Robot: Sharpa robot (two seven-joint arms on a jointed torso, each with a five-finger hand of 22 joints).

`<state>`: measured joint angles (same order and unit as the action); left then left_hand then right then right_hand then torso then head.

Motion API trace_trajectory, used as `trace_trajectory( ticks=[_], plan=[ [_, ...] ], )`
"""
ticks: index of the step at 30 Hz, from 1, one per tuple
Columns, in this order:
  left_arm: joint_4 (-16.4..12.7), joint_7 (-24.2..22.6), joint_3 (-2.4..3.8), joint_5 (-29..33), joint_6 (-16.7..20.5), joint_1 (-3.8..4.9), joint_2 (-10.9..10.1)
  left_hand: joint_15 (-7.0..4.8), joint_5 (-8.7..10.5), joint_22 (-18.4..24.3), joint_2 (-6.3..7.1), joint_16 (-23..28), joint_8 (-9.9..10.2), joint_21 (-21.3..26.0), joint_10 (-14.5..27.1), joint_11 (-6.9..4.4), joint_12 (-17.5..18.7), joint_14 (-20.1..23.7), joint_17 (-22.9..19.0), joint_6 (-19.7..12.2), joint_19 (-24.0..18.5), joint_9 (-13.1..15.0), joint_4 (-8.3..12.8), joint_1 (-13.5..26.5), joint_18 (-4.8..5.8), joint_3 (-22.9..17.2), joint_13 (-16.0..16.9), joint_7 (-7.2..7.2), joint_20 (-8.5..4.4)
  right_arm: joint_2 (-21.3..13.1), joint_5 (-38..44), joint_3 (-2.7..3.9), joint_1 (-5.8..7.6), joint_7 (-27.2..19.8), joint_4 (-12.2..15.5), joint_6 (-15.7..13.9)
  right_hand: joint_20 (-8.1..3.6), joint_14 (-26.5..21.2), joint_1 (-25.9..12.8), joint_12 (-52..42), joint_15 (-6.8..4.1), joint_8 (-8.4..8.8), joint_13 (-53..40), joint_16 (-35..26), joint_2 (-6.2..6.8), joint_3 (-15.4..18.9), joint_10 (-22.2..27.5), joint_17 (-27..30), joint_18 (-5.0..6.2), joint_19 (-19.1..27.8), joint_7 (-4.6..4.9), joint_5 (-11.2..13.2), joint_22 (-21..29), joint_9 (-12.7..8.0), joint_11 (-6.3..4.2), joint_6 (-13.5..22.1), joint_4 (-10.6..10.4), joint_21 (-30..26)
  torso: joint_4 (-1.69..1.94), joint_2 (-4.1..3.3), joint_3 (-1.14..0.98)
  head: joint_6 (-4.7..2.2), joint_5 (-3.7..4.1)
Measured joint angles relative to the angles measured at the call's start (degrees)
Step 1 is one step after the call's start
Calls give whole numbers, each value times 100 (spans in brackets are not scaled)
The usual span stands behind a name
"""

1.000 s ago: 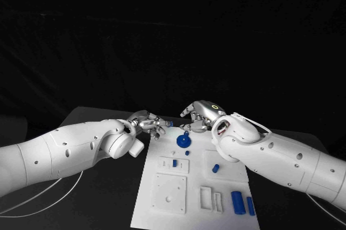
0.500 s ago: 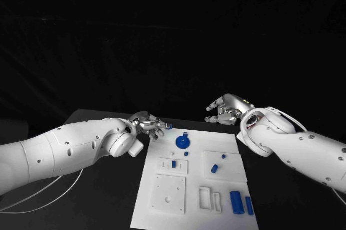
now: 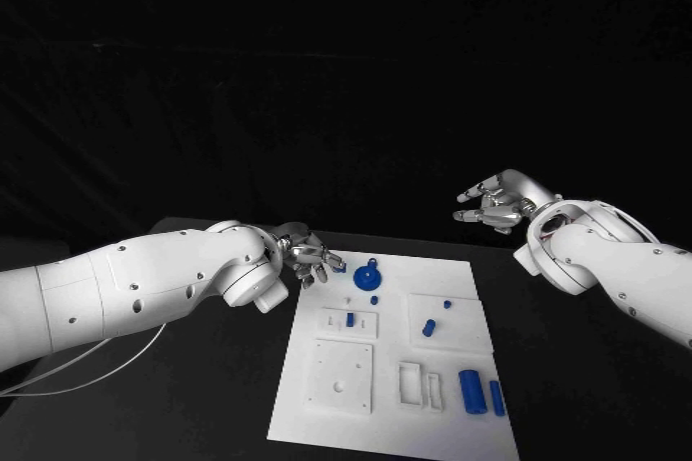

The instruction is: Assemble the parts on the task board

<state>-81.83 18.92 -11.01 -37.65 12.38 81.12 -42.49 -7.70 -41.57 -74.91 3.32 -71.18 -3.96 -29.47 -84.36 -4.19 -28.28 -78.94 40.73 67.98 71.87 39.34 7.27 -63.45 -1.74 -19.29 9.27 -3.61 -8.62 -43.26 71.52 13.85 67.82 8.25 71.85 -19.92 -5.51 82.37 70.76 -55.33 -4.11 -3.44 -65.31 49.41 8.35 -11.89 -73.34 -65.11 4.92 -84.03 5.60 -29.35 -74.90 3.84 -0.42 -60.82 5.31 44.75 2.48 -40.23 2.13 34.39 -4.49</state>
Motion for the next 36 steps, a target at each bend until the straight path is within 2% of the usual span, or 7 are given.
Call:
trace_trajectory(
  ticks=[2,8,13,19,29,33,36],
  plan=[
    [-130,219,-11,-196,-7,2,-22,-8,-106,0,4,0,1,-2,0,0,-46,-9,41,0,0,295,12,68,0,3,14,0,0,-21,-161,3,-1,-133,-116,-52,0,0,-4,311,0,0,302,-77,-6,35,18,88,25,0,8,-167,0,0,-13,-9,4,-18,-7,27,-14,30,-21],
    [-409,664,-174,-615,-7,12,-78,15,-217,0,29,-45,1,-87,0,0,-201,-76,192,9,20,318,79,141,1,-16,33,-8,-20,-51,-584,8,-1,-479,-330,-208,0,-90,-80,1000,-30,-1,1005,-620,-82,142,234,559,36,1,31,-327,0,1,-40,-45,111,-193,-21,84,-52,124,-44],
    [-504,960,-252,-840,-4,-2,-97,-7,-241,-4,32,-118,2,-133,0,-1,-360,-114,349,11,20,505,225,197,0,-99,113,-9,-19,-68,-857,8,-9,-688,-452,-313,54,-144,-148,2386,3,-21,2504,-1667,-15,-36,-31,1516,127,38,16,-444,768,1,-49,-58,269,-2715,-27,136,-85,227,-74],
    [-506,1176,-281,-1022,27,-114,-53,-10,-286,-4,53,-138,3,-202,0,-1,-406,-157,415,16,52,509,258,218,3,-85,185,-13,-50,-68,-1176,8,-22,-873,-562,-407,136,-272,-177,3332,109,-21,3622,-2567,-44,-155,-199,2079,129,74,60,-483,1713,-2,-7,-11,340,-3663,-27,177,-107,302,-86],
    [-353,1379,-286,-1357,156,-332,162,-18,-309,-3,68,-178,35,-292,1,-1,-460,-185,477,17,52,713,319,295,3,-146,242,-14,-50,-58,-1670,8,-44,-976,-585,-424,549,-437,-257,5168,523,-21,5944,-4527,-151,-910,-287,3879,173,811,185,-283,3744,-9,367,18,458,-4100,-30,187,-108,375,-64],
    [-272,1431,-287,-1469,213,-400,227,-18,-309,-2,80,-178,36,-292,1,-1,-460,-185,482,17,52,740,339,312,3,-166,250,-14,-50,-47,-2058,8,-53,-972,-584,-375,816,-1097,-215,5167,798,-21,6183,-4580,-203,-1472,308,4840,218,1482,232,124,4550,-20,579,-31,563,-4100,-29,184,-107,399,-54],
    [-210,1459,-287,-1553,259,-444,265,-18,-309,-2,89,-178,42,-317,1,-1,-460,-186,497,17,52,796,346,321,3,-172,260,-14,-50,-50,-2446,8,-68,-970,-566,-317,1175,-1884,-205,5167,1089,-21,6199,-4592,-208,-1863,962,5682,319,2222,313,301,5418,-23,795,49,657,-4101,-26,183,-103,415,-42]
  ],
)
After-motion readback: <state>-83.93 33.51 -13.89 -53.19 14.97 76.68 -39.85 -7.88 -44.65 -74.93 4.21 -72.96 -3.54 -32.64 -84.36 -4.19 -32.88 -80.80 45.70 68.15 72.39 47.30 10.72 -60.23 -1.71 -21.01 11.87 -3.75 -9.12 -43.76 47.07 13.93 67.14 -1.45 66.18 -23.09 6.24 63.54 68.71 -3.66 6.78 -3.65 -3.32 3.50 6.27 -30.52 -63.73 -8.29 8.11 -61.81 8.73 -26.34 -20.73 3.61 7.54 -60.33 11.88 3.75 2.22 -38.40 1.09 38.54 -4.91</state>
